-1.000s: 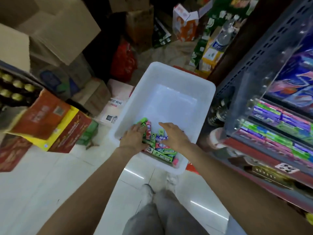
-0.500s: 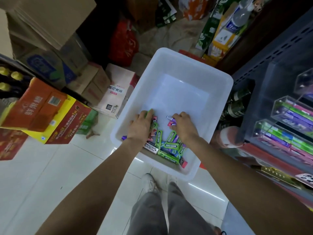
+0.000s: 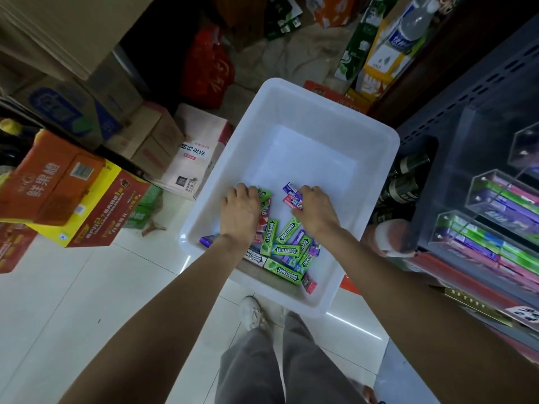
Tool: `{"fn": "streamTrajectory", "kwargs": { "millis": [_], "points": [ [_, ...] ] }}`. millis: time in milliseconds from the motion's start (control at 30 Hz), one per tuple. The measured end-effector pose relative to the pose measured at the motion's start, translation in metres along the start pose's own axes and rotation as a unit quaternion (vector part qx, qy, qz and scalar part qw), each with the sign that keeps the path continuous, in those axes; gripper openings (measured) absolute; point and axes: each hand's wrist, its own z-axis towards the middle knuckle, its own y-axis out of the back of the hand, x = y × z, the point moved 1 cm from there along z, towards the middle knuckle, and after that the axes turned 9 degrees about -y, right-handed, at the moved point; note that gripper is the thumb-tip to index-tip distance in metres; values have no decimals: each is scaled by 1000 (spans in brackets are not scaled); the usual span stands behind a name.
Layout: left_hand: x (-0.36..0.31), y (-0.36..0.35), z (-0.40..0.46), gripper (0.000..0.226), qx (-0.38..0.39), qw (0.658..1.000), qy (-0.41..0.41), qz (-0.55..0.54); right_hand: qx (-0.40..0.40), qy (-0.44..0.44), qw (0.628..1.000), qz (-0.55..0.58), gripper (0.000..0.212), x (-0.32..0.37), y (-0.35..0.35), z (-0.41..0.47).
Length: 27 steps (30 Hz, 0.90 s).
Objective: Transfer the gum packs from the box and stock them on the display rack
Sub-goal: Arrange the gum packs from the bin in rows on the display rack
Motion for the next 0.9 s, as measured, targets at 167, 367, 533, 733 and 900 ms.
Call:
{"fn": "streamTrajectory", "kwargs": {
  "millis": [167, 367, 533, 733, 900],
  "points": [
    [-2, -6, 8, 34, 36, 996, 23, -78, -7, 5, 993, 117, 36, 1, 14, -7],
    [1, -1, 11, 31, 18, 990, 15, -142, 22, -2, 972, 236, 29, -1, 30, -19],
    [-8, 42, -2, 11, -82, 901, 53, -422, 52, -42, 908, 413, 24, -2, 47, -39],
    [-48, 114, -19, 16, 31, 591, 107, -799, -2, 10, 889, 458, 19, -2, 94, -80],
    [-93, 173, -19, 26, 57, 588, 25, -806, -95, 41, 908, 406, 23, -27, 151, -123]
  ]
}}
